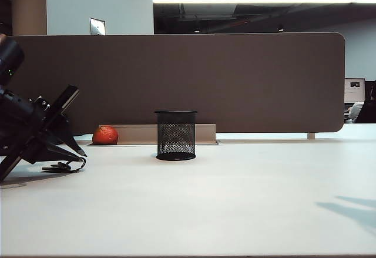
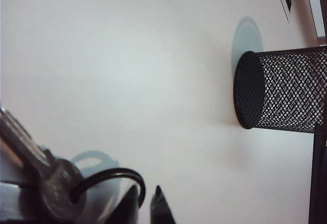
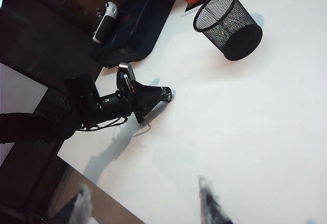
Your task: Pick up a bunch of keys from the table, then put them into the black basket.
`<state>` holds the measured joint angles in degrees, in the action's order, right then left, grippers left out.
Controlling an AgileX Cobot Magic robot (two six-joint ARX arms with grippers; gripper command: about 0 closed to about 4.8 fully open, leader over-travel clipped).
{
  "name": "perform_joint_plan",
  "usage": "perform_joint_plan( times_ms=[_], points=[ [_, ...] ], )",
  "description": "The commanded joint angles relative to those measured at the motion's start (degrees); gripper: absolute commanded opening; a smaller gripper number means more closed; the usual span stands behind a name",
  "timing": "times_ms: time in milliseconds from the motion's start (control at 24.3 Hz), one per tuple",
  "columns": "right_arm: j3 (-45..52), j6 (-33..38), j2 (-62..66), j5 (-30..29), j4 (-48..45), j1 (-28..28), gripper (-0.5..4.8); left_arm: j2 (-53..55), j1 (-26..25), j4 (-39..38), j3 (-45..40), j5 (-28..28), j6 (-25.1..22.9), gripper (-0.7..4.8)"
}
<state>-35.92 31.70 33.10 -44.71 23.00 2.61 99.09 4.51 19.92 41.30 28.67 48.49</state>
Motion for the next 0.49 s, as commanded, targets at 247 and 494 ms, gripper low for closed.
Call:
perform_joint_plan(
  times_ms=[247, 494],
  points=[
    [-0.28, 0.00, -0.09, -0.20, -0.59, 0.04, 2.74, 0.46, 0.07, -0.90, -0.15, 0.04, -0.04, -0.06],
    [-0.28, 0.00, -0.09, -0.20, -0.59, 0.04, 2.74, 0.48, 0.07, -0.50, -0.15, -0.20, -0.07, -0.06]
  ],
)
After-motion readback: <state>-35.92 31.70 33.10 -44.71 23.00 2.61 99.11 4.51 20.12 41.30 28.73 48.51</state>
